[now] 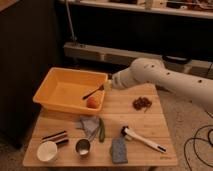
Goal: Place fork in tray
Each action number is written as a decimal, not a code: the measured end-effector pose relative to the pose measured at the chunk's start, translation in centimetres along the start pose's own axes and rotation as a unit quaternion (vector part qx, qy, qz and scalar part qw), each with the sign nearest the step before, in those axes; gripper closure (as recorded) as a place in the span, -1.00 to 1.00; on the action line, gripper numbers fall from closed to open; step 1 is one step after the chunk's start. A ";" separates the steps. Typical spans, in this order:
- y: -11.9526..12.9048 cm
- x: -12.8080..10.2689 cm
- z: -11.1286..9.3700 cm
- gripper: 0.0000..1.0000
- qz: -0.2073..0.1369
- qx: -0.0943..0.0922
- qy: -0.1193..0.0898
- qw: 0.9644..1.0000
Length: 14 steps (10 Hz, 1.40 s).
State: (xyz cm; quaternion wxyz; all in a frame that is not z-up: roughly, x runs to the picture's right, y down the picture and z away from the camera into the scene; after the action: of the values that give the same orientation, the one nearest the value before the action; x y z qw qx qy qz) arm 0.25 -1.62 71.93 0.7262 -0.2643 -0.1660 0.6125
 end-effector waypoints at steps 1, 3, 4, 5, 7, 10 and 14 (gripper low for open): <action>0.1 -0.4 1.0 1.00 -0.007 -0.003 -0.006 1.000; 1.0 -1.9 4.3 1.00 -0.028 -0.012 -0.014 0.999; 1.0 -2.4 5.7 0.96 -0.034 -0.016 -0.018 0.999; 1.0 -2.7 7.3 0.81 -0.038 -0.023 -0.019 0.999; 1.5 -3.1 10.3 0.44 -0.045 -0.040 -0.022 0.998; 1.4 -3.4 12.0 -0.19 -0.044 -0.046 -0.030 0.998; 2.3 -4.1 12.2 -0.60 -0.046 -0.061 -0.046 0.996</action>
State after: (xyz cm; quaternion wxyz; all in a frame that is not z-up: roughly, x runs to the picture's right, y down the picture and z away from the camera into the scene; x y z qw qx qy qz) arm -9.32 -3.16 80.76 0.7277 -0.2714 -0.2481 0.5790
